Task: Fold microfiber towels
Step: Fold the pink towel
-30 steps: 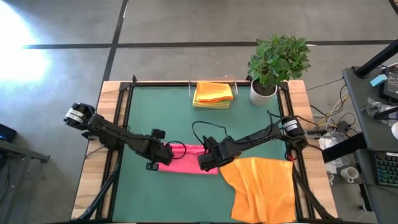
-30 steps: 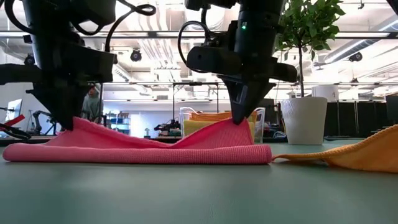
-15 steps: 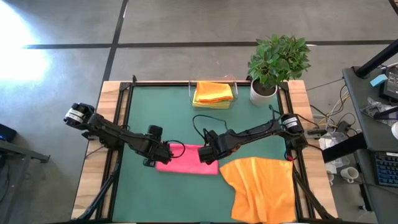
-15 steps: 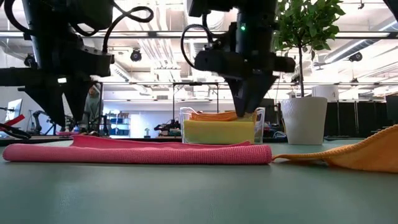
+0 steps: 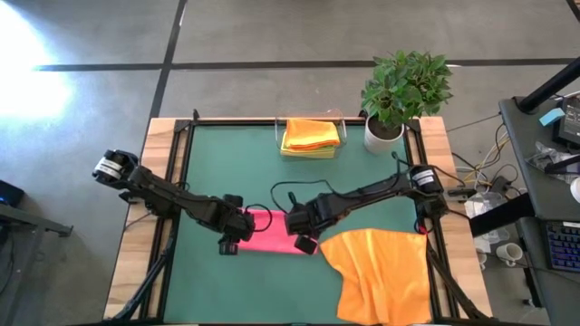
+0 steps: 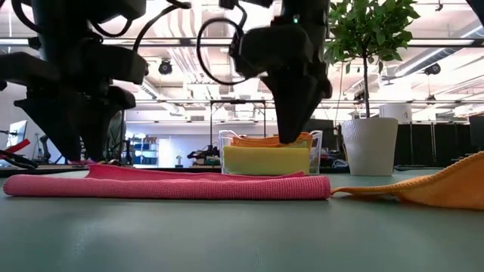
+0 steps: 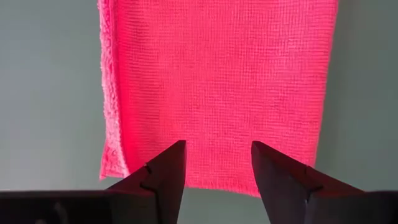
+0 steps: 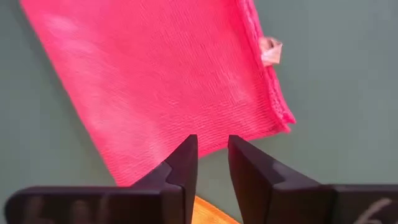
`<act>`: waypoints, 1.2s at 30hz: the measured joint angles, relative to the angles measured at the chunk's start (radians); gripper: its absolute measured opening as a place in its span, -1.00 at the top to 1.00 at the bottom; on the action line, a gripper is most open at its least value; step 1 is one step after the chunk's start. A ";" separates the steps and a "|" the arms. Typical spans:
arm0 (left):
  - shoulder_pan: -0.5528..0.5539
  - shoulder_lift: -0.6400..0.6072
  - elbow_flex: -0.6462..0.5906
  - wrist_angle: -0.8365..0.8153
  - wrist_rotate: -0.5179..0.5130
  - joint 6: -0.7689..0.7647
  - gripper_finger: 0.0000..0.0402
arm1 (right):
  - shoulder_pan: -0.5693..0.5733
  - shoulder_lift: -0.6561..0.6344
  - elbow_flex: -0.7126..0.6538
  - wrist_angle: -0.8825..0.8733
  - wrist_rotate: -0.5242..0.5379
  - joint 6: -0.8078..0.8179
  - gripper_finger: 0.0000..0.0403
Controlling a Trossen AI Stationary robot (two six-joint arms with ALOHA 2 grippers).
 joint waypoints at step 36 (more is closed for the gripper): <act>0.237 0.133 -0.077 0.160 0.183 0.203 0.96 | -0.012 -0.348 -0.051 -0.041 0.198 -0.015 0.96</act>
